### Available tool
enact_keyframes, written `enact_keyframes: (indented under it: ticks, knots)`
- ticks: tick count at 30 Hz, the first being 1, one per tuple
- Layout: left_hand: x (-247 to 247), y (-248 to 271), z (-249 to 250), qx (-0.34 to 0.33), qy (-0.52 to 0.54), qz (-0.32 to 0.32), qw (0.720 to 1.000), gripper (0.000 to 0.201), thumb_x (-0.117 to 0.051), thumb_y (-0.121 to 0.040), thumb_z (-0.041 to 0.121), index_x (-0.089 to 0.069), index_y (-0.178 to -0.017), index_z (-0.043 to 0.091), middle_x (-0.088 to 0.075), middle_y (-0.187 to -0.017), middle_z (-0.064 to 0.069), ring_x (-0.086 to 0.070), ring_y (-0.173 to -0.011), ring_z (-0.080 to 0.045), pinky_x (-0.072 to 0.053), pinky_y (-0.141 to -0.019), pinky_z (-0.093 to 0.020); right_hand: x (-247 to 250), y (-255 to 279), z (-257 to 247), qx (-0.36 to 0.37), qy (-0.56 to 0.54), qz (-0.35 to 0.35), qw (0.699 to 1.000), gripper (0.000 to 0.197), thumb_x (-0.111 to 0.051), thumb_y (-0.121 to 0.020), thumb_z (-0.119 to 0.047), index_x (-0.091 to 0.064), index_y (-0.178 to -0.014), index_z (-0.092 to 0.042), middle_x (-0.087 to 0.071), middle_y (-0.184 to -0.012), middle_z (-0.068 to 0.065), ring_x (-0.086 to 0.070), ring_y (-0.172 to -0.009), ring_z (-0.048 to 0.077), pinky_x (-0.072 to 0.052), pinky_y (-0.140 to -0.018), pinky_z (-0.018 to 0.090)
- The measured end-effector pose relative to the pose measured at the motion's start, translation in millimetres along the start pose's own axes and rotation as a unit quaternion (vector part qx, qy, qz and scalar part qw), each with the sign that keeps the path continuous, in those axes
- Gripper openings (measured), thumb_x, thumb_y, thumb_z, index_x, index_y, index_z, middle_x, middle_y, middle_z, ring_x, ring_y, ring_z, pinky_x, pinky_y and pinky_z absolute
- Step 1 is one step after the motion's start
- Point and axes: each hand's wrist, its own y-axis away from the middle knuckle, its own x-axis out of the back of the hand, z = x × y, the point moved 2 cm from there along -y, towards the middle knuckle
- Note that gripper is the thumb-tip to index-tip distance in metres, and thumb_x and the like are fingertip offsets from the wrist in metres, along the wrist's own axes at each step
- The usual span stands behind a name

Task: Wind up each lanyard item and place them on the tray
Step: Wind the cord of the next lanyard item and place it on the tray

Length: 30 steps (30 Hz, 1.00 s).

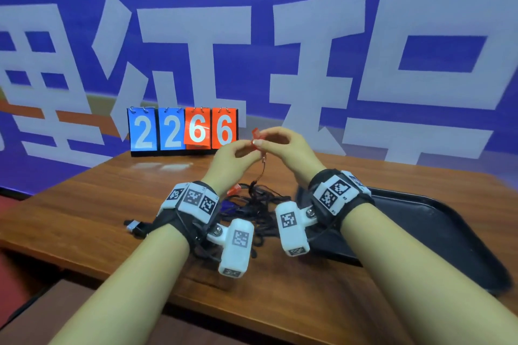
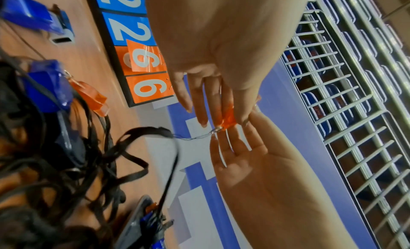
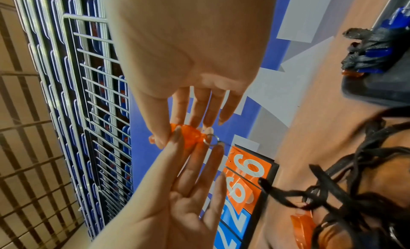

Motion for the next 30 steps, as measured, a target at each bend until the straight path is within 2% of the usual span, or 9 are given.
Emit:
enact_keyframes:
  ticks: [5,7,12,15,18,20,23,27,30]
  knots:
    - [-16.3,2.5,12.3,-0.037,0.003,0.03,0.999,0.013,-0.069,-0.091,0.026,-0.07,-0.104,0.023,-0.073,-0.098,0.008,-0.065,-0.09,0.006,-0.05,-0.082,-0.02,13.5,14.2,-0.3,-0.107,-0.028,-0.048,0.993,0.047,-0.047,-0.097,-0.053,-0.062,-0.123,-0.017,-0.07,-0.117,0.003,-0.067,-0.107,0.019,-0.047,-0.102,0.039]
    - [-22.7,1.8,14.1,-0.03,0.032,0.049,0.998,0.005,-0.069,-0.091,0.025,-0.064,-0.093,0.026,-0.07,-0.089,0.011,-0.063,-0.077,0.013,-0.049,-0.073,-0.016,19.4,26.8,3.5,-0.168,-0.056,-0.108,0.978,0.056,-0.034,-0.1,-0.057,-0.061,-0.123,-0.014,-0.073,-0.107,0.008,-0.07,-0.102,0.027,-0.043,-0.103,0.041]
    - [-35.5,-4.5,5.1,0.022,0.099,0.048,0.994,0.022,-0.075,-0.087,0.023,-0.057,-0.1,0.018,-0.074,-0.092,0.0,-0.071,-0.083,-0.004,-0.049,-0.078,-0.026,45.0,50.0,19.0,-0.167,-0.075,-0.128,0.975,0.027,-0.052,-0.099,-0.025,-0.069,-0.104,-0.004,-0.055,-0.065,0.003,-0.056,-0.061,0.018,-0.048,-0.08,0.033]
    - [-45.0,-5.4,-4.1,0.024,0.111,0.029,0.993,0.041,-0.074,-0.088,0.022,-0.051,-0.122,0.024,-0.075,-0.101,-0.004,-0.073,-0.088,-0.01,-0.052,-0.077,-0.023,67.6,57.0,32.1,-0.153,-0.061,-0.096,0.982,0.014,-0.06,-0.094,-0.006,-0.07,-0.102,-0.004,-0.053,-0.068,0.002,-0.047,-0.056,0.012,-0.052,-0.062,0.026]
    - [-56.9,-7.6,-17.0,0.022,0.109,-0.002,0.994,0.048,-0.072,-0.089,0.019,-0.051,-0.131,0.028,-0.077,-0.098,-0.004,-0.074,-0.087,-0.014,-0.054,-0.076,-0.025,89.4,61.9,46.4,-0.147,-0.034,-0.03,0.988,0.011,-0.062,-0.092,-0.007,-0.072,-0.098,-0.009,-0.061,-0.077,0.004,-0.048,-0.068,0.019,-0.044,-0.053,0.02]
    - [-64.6,-9.7,-25.0,0.038,0.106,0.006,0.994,0.044,-0.074,-0.088,0.022,-0.054,-0.127,0.021,-0.077,-0.092,-0.006,-0.074,-0.082,-0.016,-0.057,-0.074,-0.026,100.3,61.2,53.4,-0.134,-0.067,0.014,0.989,0.013,-0.061,-0.094,-0.007,-0.072,-0.099,-0.009,-0.065,-0.082,0.005,-0.046,-0.072,0.023,-0.042,-0.053,0.019]
    - [-76.0,-12.8,-34.4,0.072,0.11,0.022,0.991,0.039,-0.074,-0.087,0.028,-0.053,-0.114,0.008,-0.075,-0.086,-0.007,-0.072,-0.069,-0.014,-0.058,-0.066,-0.023,108.5,55.9,57.3,-0.106,-0.145,0.063,0.982,0.017,-0.056,-0.096,-0.006,-0.071,-0.105,-0.005,-0.063,-0.083,0.003,-0.04,-0.057,0.011,-0.036,-0.052,0.019]
    - [-85.4,-16.9,-43.8,0.074,0.088,0.027,0.993,0.028,-0.068,-0.092,0.033,-0.052,-0.095,0.01,-0.07,-0.07,0.002,-0.057,-0.053,-0.014,-0.047,-0.05,-0.019,105.5,49.3,62.4,-0.088,-0.173,0.09,0.977,0.022,-0.051,-0.1,-0.01,-0.07,-0.11,-0.007,-0.06,-0.085,0.0,-0.031,-0.053,0.008,-0.03,-0.052,0.019]
    - [-91.4,-16.8,-48.6,0.076,0.093,0.021,0.993,0.029,-0.064,-0.095,0.034,-0.048,-0.093,0.01,-0.066,-0.071,-0.005,-0.05,-0.05,-0.015,-0.041,-0.049,-0.023,101.5,49.1,64.4,-0.085,-0.173,0.1,0.976,0.02,-0.053,-0.099,-0.012,-0.071,-0.109,-0.012,-0.065,-0.087,-0.001,-0.033,-0.055,0.009,-0.032,-0.052,0.019]
